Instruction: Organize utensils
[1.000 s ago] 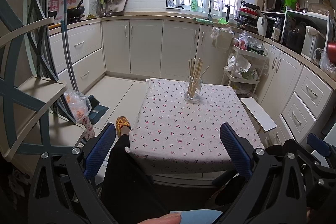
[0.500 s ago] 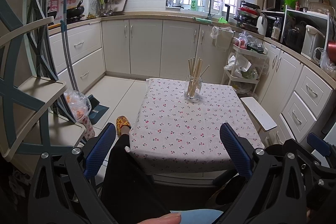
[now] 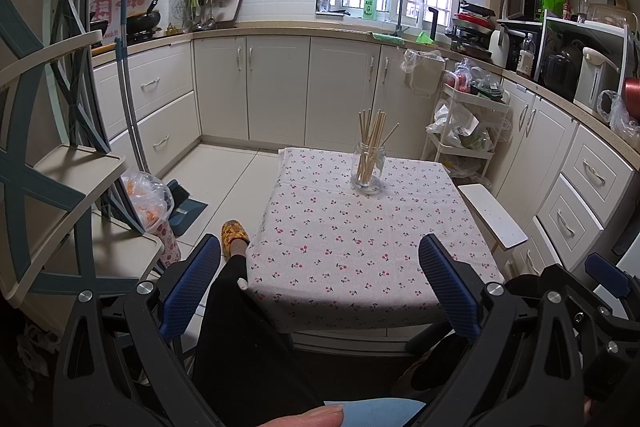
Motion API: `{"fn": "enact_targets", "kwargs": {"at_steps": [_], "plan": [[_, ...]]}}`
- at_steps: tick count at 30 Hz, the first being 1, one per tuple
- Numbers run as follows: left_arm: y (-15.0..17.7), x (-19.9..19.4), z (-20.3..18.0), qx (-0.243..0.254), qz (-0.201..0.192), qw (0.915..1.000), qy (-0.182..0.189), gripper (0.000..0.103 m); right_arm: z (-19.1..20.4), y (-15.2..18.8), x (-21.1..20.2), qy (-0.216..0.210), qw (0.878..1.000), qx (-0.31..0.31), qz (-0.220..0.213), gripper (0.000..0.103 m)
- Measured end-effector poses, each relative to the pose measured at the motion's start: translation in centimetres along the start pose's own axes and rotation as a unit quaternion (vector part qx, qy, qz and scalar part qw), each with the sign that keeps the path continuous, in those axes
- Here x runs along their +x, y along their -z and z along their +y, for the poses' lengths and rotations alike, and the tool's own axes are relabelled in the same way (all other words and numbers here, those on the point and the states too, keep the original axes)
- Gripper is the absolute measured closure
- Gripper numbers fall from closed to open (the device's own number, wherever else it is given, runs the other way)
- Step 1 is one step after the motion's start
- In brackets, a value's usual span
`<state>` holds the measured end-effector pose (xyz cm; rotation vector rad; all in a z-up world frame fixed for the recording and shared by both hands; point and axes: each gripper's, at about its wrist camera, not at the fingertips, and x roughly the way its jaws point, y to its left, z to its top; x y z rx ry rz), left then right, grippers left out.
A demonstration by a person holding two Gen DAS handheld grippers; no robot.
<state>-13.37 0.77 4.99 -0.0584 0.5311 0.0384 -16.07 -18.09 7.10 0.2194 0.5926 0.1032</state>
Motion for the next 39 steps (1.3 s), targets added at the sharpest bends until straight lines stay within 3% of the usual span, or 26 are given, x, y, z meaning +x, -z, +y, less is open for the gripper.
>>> {"fn": "enact_targets", "kwargs": {"at_steps": [20, 28, 34, 39], "plan": [[0.3, 0.3, 0.2, -0.001, 0.003, 1.0000, 0.000, 0.008, 0.1, 0.0, 0.0, -0.001, 1.000, 0.000, 0.001, 0.007], [0.9, 1.3, 0.6, -0.005, 0.022, 0.9997, 0.007, 0.008, 0.3, 0.2, 0.2, 0.000, 1.000, 0.000, 0.002, 0.007], [0.9, -0.6, 0.5, -0.006, -0.032, 0.9995, -0.001, 0.008, 0.4, 0.4, 0.4, 0.000, 1.000, -0.002, 0.000, 0.007], [0.6, -0.6, 0.7, -0.013, -0.022, 0.9997, -0.002, 0.008, 0.3, 0.5, 0.3, 0.001, 1.000, -0.004, -0.004, 0.007]]}}
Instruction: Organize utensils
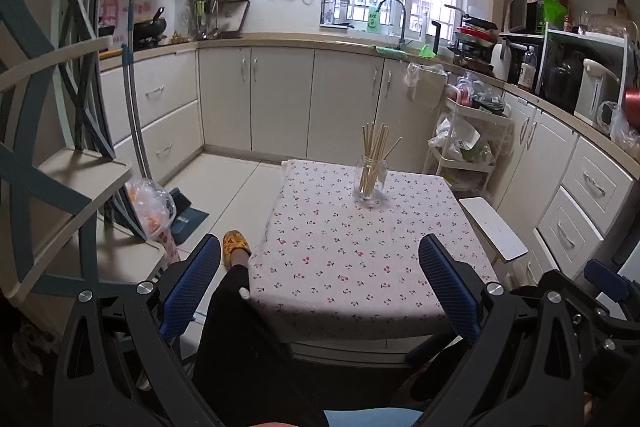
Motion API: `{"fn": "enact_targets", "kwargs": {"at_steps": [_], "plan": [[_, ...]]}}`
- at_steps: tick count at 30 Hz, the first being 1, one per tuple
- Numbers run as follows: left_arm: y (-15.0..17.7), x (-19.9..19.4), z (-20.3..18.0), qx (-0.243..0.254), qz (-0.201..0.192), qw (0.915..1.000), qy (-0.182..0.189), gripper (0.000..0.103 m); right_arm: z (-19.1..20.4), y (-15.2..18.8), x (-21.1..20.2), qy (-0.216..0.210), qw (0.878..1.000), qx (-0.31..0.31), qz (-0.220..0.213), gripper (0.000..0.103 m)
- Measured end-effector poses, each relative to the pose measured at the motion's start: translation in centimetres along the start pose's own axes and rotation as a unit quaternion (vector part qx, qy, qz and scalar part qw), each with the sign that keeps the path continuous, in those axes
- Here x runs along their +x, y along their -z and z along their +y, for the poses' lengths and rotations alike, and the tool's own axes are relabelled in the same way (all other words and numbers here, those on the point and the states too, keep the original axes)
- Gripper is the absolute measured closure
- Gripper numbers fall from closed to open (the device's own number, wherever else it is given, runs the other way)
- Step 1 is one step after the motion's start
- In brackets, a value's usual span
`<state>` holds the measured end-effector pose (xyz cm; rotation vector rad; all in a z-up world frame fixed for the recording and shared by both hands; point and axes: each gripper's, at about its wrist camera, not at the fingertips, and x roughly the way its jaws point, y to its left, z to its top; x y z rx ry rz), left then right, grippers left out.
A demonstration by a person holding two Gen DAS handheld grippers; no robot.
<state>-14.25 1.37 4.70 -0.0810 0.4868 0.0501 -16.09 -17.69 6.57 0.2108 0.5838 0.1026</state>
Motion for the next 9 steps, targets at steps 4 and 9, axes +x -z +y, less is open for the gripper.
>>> {"fn": "enact_targets", "kwargs": {"at_steps": [4, 9], "plan": [[-0.36, 0.09, 0.23, -0.007, 0.005, 1.0000, 0.001, 0.008, -0.27, -0.11, -0.18, 0.000, 1.000, -0.002, -0.001, 0.007], [-0.59, 0.31, 0.28, -0.003, 0.007, 1.0000, 0.000, 0.008, -0.25, -0.15, -0.11, 0.000, 1.000, -0.003, -0.001, 0.007]]}}
